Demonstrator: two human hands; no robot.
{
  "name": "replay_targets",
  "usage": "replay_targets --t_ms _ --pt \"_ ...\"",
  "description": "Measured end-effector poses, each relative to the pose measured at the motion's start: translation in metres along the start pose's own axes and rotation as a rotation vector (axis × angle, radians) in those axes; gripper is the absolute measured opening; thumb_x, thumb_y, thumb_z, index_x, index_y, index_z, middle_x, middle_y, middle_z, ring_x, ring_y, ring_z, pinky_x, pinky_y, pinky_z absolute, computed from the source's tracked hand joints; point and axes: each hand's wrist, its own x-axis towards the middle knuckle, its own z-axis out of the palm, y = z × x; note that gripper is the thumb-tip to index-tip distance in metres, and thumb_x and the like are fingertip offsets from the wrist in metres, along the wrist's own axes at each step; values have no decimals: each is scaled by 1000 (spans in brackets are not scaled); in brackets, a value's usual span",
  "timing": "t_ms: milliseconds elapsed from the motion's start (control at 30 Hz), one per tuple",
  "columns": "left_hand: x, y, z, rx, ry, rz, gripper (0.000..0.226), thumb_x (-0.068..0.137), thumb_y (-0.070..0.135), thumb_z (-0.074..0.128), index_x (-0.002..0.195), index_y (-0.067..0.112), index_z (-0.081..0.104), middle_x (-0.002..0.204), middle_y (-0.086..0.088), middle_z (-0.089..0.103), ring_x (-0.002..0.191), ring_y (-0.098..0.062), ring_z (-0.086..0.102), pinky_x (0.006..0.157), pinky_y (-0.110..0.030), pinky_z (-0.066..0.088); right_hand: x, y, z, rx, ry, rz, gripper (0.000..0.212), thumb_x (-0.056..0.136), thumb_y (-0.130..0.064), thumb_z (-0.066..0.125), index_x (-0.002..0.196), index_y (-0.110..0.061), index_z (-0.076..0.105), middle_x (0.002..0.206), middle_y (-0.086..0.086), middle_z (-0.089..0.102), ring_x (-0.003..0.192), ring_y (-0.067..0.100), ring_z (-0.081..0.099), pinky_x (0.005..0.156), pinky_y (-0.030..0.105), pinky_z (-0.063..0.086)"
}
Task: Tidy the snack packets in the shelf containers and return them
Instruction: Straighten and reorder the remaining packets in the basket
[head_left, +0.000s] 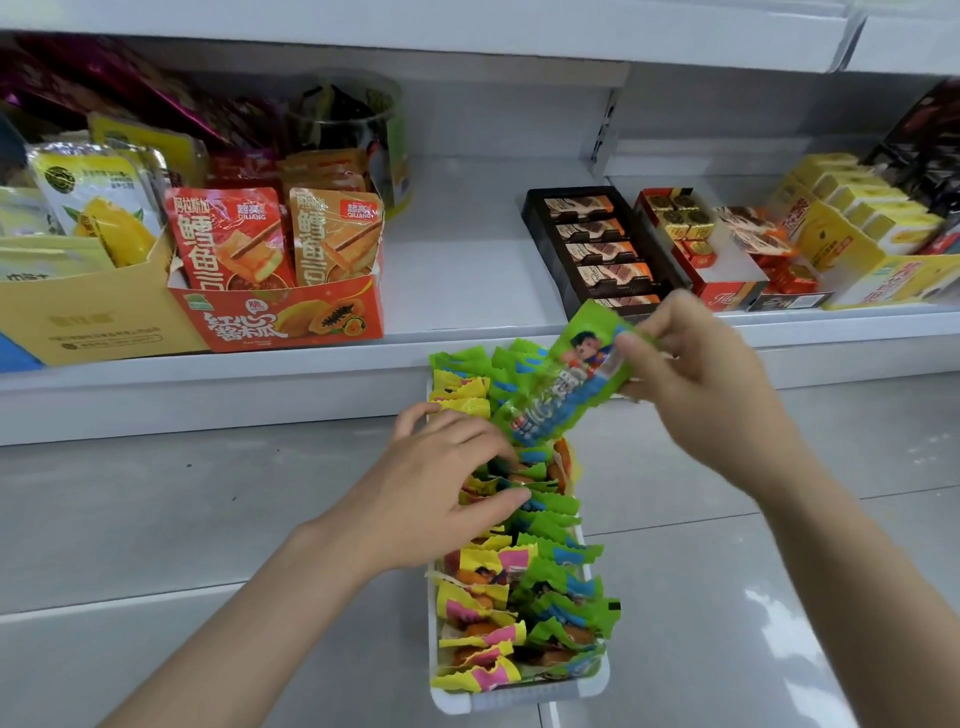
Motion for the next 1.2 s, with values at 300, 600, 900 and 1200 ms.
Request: replay_targets --t_ms 300,600,900,1200 --pt "31 3 -23 -581 218 -349 34 88 37 70 116 18 62 116 10 68 112 -2 61 103 -30 47 14 -25 -36 192 186 -10 22 98 -11 60 81 -19 47 73 -6 76 78 15 76 58 30 61" --pt "28 31 -11 -1368 210 -447 32 76 8 72 106 15 63 98 -7 77 87 -15 73 77 -25 59 17 -21 -25 476 324 125 19 98 -12 61 82 -15 51 57 -7 70 64 8 73 53 20 56" --pt "20 34 -3 -1476 298 -535 19 77 6 69 87 15 56 87 -8 77 75 -11 73 66 -20 57 19 -5 -17 456 320 175 21 97 -13 63 79 -16 50 65 0 74 71 15 76 55 26 58" --pt "21 30 -26 -2201 14 -566 60 93 48 47 137 8 51 132 -24 61 109 -33 69 81 -39 61 23 -9 -5 704 214 173 10 99 -13 58 89 -13 55 77 1 75 78 15 74 67 27 59"
